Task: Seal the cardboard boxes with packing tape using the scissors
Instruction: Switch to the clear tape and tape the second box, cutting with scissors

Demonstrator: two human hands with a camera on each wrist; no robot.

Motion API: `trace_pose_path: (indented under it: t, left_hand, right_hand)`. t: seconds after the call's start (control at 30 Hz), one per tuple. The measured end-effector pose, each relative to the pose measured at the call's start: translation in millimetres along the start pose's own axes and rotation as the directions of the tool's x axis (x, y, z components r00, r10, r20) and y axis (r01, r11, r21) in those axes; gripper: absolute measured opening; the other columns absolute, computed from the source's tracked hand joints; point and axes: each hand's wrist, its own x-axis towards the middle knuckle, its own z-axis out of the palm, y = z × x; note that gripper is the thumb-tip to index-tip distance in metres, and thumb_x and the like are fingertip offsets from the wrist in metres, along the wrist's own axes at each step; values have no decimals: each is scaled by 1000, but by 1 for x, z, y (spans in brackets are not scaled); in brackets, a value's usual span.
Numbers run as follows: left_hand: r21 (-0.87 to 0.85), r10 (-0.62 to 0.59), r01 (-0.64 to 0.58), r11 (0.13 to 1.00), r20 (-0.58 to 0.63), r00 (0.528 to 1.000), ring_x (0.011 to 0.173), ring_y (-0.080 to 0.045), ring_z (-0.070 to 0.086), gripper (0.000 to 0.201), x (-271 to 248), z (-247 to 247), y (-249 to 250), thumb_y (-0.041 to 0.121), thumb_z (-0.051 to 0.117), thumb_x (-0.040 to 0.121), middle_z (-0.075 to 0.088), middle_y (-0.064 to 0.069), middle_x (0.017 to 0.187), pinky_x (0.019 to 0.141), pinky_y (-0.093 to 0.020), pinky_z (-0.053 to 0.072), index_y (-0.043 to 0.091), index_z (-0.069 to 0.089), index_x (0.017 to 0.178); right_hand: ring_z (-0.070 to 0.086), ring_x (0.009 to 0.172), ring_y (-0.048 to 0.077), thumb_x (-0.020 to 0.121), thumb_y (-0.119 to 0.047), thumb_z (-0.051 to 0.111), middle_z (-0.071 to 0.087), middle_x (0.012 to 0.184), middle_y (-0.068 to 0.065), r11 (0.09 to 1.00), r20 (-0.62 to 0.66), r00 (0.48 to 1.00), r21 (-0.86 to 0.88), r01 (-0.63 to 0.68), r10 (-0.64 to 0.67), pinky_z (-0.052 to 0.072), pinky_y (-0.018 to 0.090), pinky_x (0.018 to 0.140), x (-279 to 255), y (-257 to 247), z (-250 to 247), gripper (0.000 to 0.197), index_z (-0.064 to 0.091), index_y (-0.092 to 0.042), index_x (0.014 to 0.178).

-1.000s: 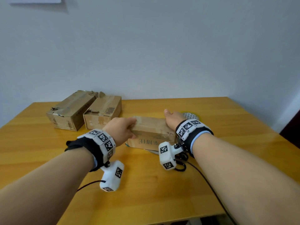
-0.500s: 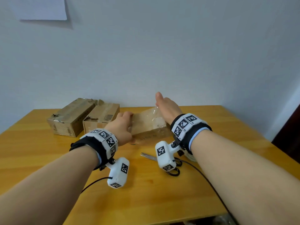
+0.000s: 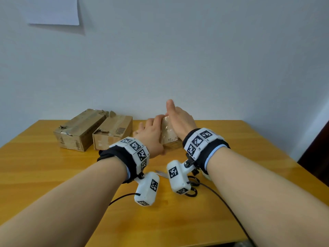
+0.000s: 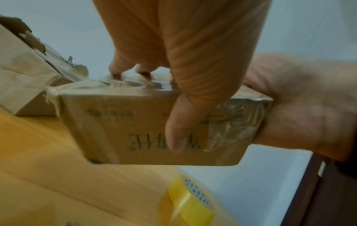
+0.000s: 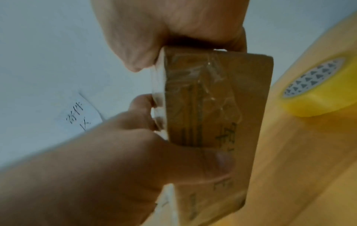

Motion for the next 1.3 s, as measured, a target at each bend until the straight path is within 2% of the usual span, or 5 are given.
trace_pose_path:
  t: [0.3,0.57,0.93,1.03,1.3]
  left_hand:
    - [-563,12,-14,826,-8,1000,109,-14,53,98,-10,-3,-12,-2,84,65,46,3,125,83,-26,49,26,22,135]
    - [-745,51,-78,663,-58,997,102,7,53,92,-7,-12,-24,-14,83,63,54,9,118,77,-9,49,23,27,126]
    - [-895,-52,10,446,-15,999,114,-24,62,93,1,-10,-45,-21,78,61,63,-7,122,84,-39,59,23,37,133]
    - [-982,-38,79,171,73,997,117,-36,62,77,4,-15,-57,-16,74,67,65,-18,125,82,-43,58,8,48,136]
    - [-959,-22,272,72,272,962,126,-42,53,47,10,-7,-83,4,68,83,58,-28,130,112,-52,38,2,56,128]
  right_hand:
    - [60,96,29,105,-59,19,67,98,5,988,-64,996,-148,48,-58,40,35,79,5,-8,-12,65,65,-15,95]
    - [68,105,40,85,-85,17,67,94,11,879,109,967,403,-256,231,52,56,99,13,-11,-5,80,62,-20,90]
    - [63,101,27,89,-83,27,72,94,7,500,323,933,789,-358,159,53,41,85,20,-2,-1,85,68,-13,117]
    - [44,134,20,80,-87,31,54,143,8,625,349,936,719,-304,55,38,40,105,15,9,0,90,59,-23,135]
    - [54,123,16,61,-44,93,51,138,-1,991,331,943,132,-14,-31,50,40,104,22,26,13,108,34,-32,150]
